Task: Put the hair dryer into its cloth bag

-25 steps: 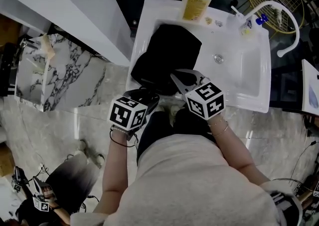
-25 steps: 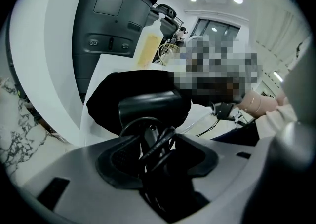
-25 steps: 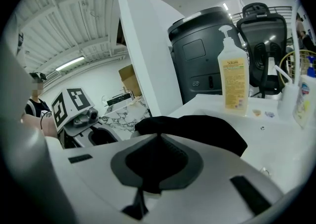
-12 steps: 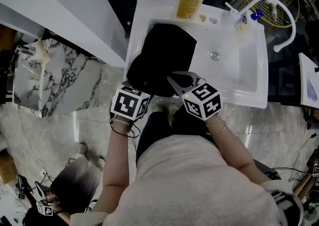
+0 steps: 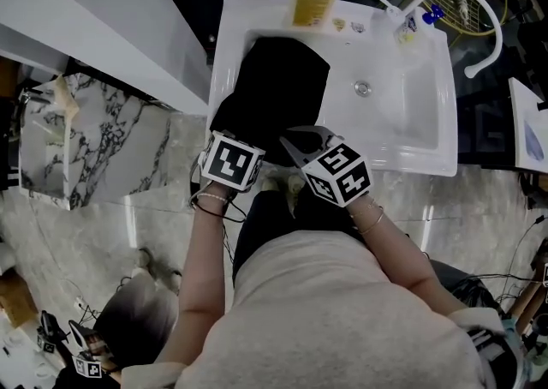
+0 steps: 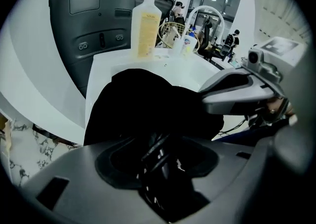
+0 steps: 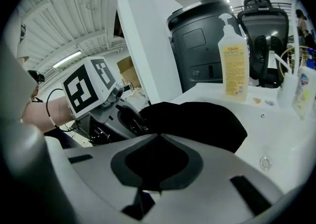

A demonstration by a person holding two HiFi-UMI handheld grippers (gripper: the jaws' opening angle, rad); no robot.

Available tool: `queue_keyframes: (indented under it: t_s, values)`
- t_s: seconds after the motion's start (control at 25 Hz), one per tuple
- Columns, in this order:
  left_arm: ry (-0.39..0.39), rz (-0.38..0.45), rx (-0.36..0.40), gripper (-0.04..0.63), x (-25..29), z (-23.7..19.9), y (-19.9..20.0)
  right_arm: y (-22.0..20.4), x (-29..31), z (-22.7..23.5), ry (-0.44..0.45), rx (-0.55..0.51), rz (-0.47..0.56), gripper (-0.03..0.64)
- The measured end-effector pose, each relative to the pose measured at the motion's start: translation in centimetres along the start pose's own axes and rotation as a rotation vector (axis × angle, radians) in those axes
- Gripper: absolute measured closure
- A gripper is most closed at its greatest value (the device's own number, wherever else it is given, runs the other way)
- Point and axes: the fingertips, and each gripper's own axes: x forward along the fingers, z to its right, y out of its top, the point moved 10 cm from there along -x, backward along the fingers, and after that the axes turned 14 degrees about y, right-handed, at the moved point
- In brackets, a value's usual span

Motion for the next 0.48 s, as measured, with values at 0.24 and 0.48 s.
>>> queue_keyframes:
  t_s: [0.24, 0.48]
  values:
    - [-0.024, -0.001, -0.021, 0.373, 0.7, 0.3, -0.3, -0.4, 0.0, 0.0, -0.011, 0.015, 0.002, 0.603]
    - [0.000, 0.016, -0.011, 0.373, 1.2, 0.7, -0.7, -0.6, -0.2, 0.2, -0.020, 0.016, 0.005, 0.603]
